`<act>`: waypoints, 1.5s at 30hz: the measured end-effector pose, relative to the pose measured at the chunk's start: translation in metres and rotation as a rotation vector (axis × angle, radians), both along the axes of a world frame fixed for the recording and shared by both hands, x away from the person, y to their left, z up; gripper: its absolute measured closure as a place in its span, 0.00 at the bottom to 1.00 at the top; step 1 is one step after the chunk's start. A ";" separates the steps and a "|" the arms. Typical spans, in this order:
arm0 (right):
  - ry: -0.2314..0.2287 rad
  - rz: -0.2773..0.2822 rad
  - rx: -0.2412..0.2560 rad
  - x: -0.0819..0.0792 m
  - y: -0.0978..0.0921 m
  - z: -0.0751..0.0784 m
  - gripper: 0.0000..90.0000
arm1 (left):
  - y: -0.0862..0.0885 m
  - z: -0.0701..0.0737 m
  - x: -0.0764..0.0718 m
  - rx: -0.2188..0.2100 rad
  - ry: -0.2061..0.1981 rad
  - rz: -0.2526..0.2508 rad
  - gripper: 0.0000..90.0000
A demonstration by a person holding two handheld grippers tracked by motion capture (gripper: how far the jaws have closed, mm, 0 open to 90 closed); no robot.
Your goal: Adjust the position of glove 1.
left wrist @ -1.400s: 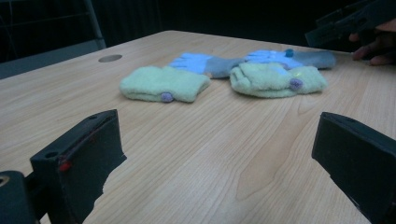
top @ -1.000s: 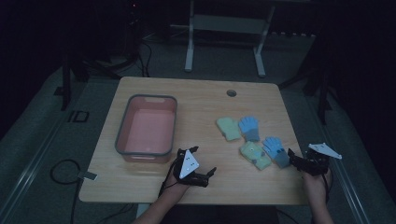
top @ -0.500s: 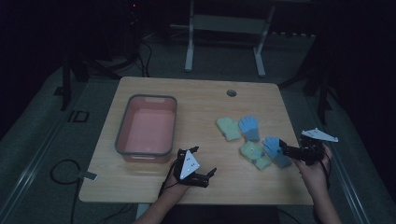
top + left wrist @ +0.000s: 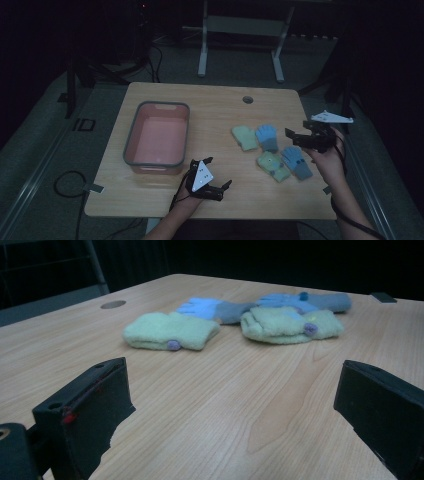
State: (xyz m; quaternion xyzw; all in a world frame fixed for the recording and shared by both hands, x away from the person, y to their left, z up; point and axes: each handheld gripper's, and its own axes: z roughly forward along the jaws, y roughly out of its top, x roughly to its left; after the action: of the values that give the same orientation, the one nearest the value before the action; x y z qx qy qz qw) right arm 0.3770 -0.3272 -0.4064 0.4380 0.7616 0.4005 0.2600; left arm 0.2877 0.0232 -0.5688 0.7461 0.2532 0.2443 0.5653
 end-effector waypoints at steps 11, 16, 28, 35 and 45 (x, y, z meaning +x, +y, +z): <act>0.030 0.141 0.002 0.027 0.047 -0.004 0.30 | 0.000 0.000 0.001 -0.002 0.005 -0.009 0.02; 0.069 0.150 -0.027 0.039 0.060 -0.017 0.32 | 0.001 0.000 0.001 -0.004 0.008 -0.014 0.02; 0.166 0.171 -0.088 0.062 0.082 -0.060 0.39 | 0.000 0.000 0.000 -0.003 0.007 -0.021 0.02; 0.204 0.180 -0.075 0.072 0.088 -0.079 0.45 | 0.000 0.000 0.001 -0.007 0.012 -0.023 0.02; 0.260 0.194 -0.070 0.088 0.105 -0.098 0.54 | 0.000 0.000 0.000 -0.004 0.008 -0.023 0.02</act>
State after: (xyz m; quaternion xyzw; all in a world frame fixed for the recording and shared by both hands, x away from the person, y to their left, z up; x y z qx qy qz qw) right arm 0.4651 -0.2221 -0.5040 0.4012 0.8411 0.3368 0.1345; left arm 0.2881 0.0236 -0.5688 0.7488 0.2473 0.2340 0.5687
